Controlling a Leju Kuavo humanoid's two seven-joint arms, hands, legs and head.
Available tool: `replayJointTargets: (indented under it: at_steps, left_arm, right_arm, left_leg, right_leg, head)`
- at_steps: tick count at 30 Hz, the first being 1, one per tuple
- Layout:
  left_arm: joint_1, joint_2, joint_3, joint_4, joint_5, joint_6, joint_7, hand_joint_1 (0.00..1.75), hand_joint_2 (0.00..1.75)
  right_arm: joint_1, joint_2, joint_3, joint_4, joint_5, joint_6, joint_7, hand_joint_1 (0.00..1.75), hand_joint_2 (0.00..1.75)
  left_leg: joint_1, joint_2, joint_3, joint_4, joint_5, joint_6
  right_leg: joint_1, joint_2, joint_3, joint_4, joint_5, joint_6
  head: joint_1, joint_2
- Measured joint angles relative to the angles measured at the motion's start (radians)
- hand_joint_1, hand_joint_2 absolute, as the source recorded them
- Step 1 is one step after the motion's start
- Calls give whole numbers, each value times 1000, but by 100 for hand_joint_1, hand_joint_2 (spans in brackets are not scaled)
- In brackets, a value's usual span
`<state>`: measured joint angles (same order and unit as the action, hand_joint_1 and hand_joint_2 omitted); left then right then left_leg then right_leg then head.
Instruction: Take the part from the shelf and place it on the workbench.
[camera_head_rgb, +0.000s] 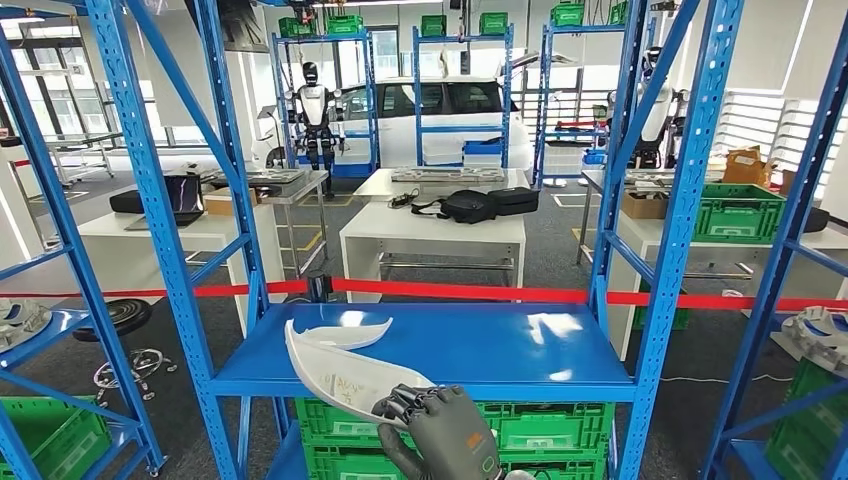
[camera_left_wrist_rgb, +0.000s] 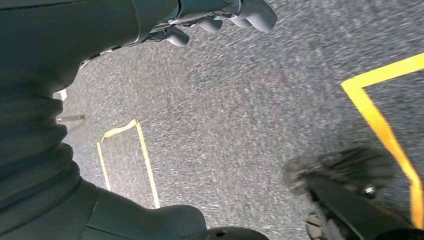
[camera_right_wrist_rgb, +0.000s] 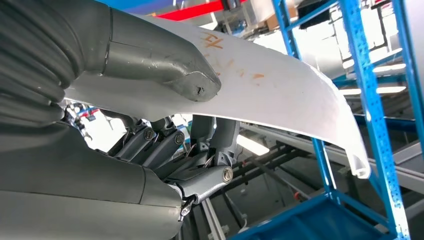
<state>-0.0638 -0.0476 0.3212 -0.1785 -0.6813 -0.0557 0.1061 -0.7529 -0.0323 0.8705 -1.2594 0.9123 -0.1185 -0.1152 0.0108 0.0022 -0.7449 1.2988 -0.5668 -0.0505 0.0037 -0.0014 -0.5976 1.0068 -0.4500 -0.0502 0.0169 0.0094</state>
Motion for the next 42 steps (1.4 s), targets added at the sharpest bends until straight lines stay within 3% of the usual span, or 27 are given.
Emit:
replayJointTargets:
  at_steps: [1,3,5,7,9,10,12,14,15,16,18,19,21,23,25,27,29,30,31,33,34,35,37,38,40,41,42]
  left_arm:
    - [0,0,0,0,0,0,0,0,175]
    - [0,1,0,0,0,0,0,0,175]
    - [-1,0,0,-1,0,0,0,0,175]
    - [-2,0,0,-1,0,0,-1,0,175]
    - [-1,1,0,0,0,-1,-1,0,175]
    - [-1,2,0,0,0,-1,-1,0,175]
    - [0,4,0,1,0,-1,0,0,175]
    - [0,7,1,1,0,-1,0,0,175]
    - [0,7,1,1,0,-1,0,0,175]
    - [0,8,2,1,0,-1,0,0,175]
    - [0,7,2,1,0,-1,0,0,175]
    - [0,7,2,1,0,-1,0,0,175]
    - [0,6,2,1,0,-1,0,0,175]
    - [0,6,2,1,0,-1,0,0,175]
    - [1,7,3,2,0,-1,-1,0,175]
    - [3,8,3,3,0,-2,-1,0,175]
    - [3,8,3,4,1,-2,0,0,175]
    - [3,9,3,4,1,-2,0,0,175]
    - [3,9,3,4,1,-2,1,0,175]
    - [3,9,3,4,2,-2,4,0,175]
    - [3,9,3,4,2,-2,7,0,175]
    - [2,8,3,4,2,-1,9,0,175]
    - [-1,5,3,4,2,0,12,0,175]
    - [-2,4,3,4,2,0,13,0,175]
    - [-2,1,3,4,2,0,14,0,175]
    - [-2,1,3,5,2,0,15,0,175]
    - [-3,0,3,5,1,0,16,0,175]
  right_arm:
    - [0,0,0,2,-2,-1,-2,175,175]
    - [-2,0,0,5,-5,-1,-5,175,175]
    - [-6,0,0,7,-8,-2,-5,175,175]
    - [-11,0,1,8,-11,-4,-6,175,175]
    - [-14,-1,1,12,-11,-6,-6,175,175]
    - [-14,-2,2,15,-12,-6,-6,175,175]
    - [-15,-4,4,20,-14,-7,-5,175,175]
    - [-17,-5,10,24,-21,-6,-4,175,175]
    - [-17,-5,14,26,-25,-5,-4,175,175]
    - [-18,-5,18,28,-29,-4,-2,175,175]
    - [-20,-4,25,30,-34,-4,1,175,175]
    - [-23,-4,28,30,-35,-5,2,175,175]
    - [-31,-2,34,30,-36,-4,4,175,175]
    - [-39,0,40,30,-39,-2,7,175,175]
    - [-43,0,48,30,-41,1,10,175,175]
    - [-47,1,55,30,-44,2,12,175,175]
    - [-49,2,61,30,-48,2,13,175,175]
    - [-49,2,65,31,-50,3,13,175,175]
    - [-49,2,67,32,-52,4,13,175,175]
    - [-49,2,73,35,-54,6,12,175,175]
    - [-49,2,76,36,-55,6,12,175,175]
    - [-49,2,78,36,-56,7,12,175,175]
    - [-50,2,83,36,-57,7,12,175,175]
    - [-51,2,84,36,-57,8,12,175,175]
    - [-49,1,88,38,-57,9,12,175,175]
    - [-47,-1,89,39,-56,10,13,175,175]
    - [-45,-4,89,41,-55,10,15,175,175]
  left_leg:
    - [1,0,16,13,13,-1]
    - [5,0,95,-61,63,-3]
    - [4,-4,200,-203,55,0]
    - [-2,-9,244,-283,29,14]
    - [-6,-10,231,-289,42,36]
    - [-7,-8,224,-288,51,46]
    - [-6,-3,204,-290,74,63]
    - [-8,-2,174,-289,98,70]
    - [-9,-1,157,-287,111,71]
    - [-11,-1,139,-286,123,71]
    - [-12,-1,107,-280,145,70]
    - [-12,-1,94,-277,154,68]
    - [-12,-1,77,-274,172,60]
    - [-10,-1,74,-279,191,47]
    - [-9,-2,71,-284,201,34]
    - [-8,-4,53,-242,147,24]
    - [-3,-4,23,-125,43,15]
    - [-2,-4,12,-60,9,10]
    - [0,-4,11,-13,-1,7]
    - [2,-4,50,-8,38,5]
    - [3,-4,95,-55,60,4]
    - [3,-4,154,-128,60,5]
    - [0,-9,240,-254,33,16]
    - [-5,-11,255,-285,21,24]
    - [-8,-10,239,-293,35,44]
    - [-9,-7,231,-292,46,54]
    - [-8,-4,219,-294,58,64]
  right_leg:
    - [0,0,-16,1,11,2]
    - [-1,-1,-45,6,33,9]
    - [-1,-1,-66,12,50,19]
    - [-2,-1,-73,12,67,30]
    - [-6,0,-76,7,82,43]
    - [-8,1,-83,14,72,49]
    - [-10,2,-111,77,0,59]
    - [-10,2,-148,211,-102,63]
    - [-9,2,-159,272,-129,62]
    - [-8,2,-155,310,-133,60]
    - [-3,2,-91,272,-88,52]
    - [0,2,-35,206,-69,46]
    - [7,2,66,62,-76,35]
    - [13,3,98,0,-92,28]
    - [12,1,87,-8,-72,18]
    - [7,-2,69,-16,-46,5]
    - [4,-3,43,-17,-20,-1]
    - [5,-3,28,-16,-8,0]
    - [5,-4,11,-13,5,1]
    - [4,-4,-25,-7,28,6]
    - [3,-4,-42,-2,39,10]
    - [4,-4,-58,3,49,14]
    - [4,-4,-77,9,69,25]
    - [3,-4,-81,9,79,30]
    - [-2,-3,-86,7,93,43]
    - [-4,-2,-94,16,80,50]
    - [-5,0,-108,43,46,55]
  head:
    - [-1,0]
    - [-1,0]
    - [-2,0]
    - [-2,0]
    - [-1,0]
    - [-1,0]
    - [2,0]
    - [3,0]
    - [3,0]
    - [4,0]
    - [4,0]
    - [5,0]
    - [5,0]
    - [5,0]
    - [6,0]
    - [4,0]
    - [2,0]
    - [2,0]
    - [2,0]
    - [1,0]
    - [1,0]
    - [0,0]
    - [0,0]
    - [1,0]
    - [1,0]
    - [1,0]
    - [2,0]
